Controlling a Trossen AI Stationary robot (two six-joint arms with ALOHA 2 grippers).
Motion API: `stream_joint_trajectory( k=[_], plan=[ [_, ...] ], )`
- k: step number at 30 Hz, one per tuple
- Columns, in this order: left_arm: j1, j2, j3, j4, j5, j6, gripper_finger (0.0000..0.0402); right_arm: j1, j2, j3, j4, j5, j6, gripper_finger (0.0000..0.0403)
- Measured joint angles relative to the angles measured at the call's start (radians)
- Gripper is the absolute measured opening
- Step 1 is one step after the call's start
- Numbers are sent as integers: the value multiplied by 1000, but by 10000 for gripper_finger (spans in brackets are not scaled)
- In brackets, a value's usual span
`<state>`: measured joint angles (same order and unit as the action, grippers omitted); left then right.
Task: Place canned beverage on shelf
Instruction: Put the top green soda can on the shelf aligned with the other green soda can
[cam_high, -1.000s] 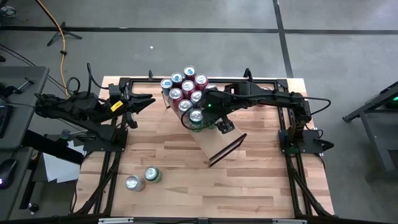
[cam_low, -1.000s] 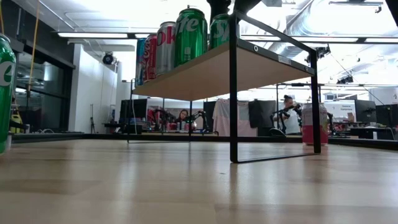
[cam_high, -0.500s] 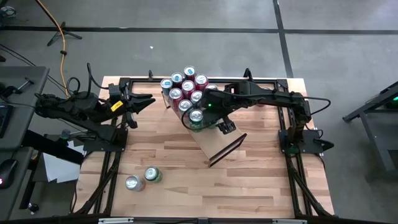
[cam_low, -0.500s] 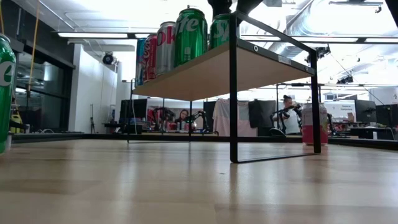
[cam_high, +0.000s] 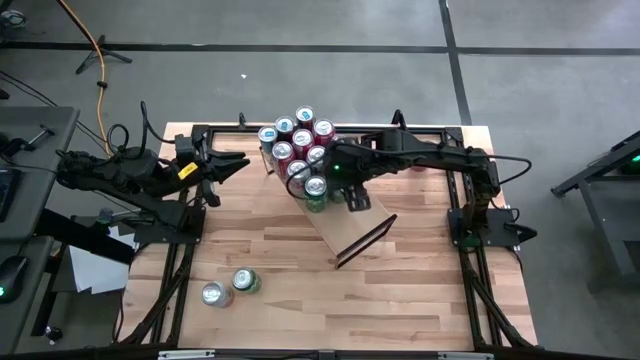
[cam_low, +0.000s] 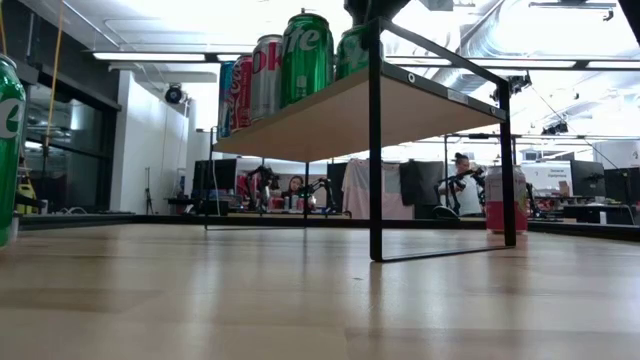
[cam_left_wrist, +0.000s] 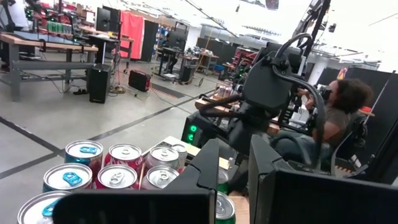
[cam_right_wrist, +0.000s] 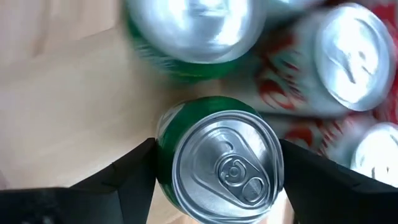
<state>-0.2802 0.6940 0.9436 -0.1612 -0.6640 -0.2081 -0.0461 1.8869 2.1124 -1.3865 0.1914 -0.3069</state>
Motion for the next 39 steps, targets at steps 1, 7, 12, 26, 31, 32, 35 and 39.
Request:
stream_joint_trajectory(
  k=[1, 7, 12, 26, 31, 32, 35, 39],
  plan=[
    [0, 0, 0, 0, 0, 0, 1, 0, 0, 0, 1, 17, 53, 278],
    [0, 0, 0, 0, 0, 0, 1, -1, 1, -1, -1, 69, 375, 284],
    [0, 0, 0, 0, 0, 0, 1, 0, 1, -1, 2, 61, 472, 285],
    [0, 0, 0, 0, -1, 0, 1, 0, 1, -1, 14, 55, 456, 287],
    [0, 0, 0, 0, -1, 0, 1, 0, 1, -1, 8, 55, 456, 287],
    [0, 0, 0, 0, -1, 0, 1, 0, 1, -1, 8, 55, 456, 287],
    [0, 0, 0, 0, -1, 0, 1, 0, 0, -1, 8, 55, 456, 287],
    [0, 0, 0, 0, -1, 0, 1, 0, 0, -1, 8, 55, 454, 287]
  ],
)
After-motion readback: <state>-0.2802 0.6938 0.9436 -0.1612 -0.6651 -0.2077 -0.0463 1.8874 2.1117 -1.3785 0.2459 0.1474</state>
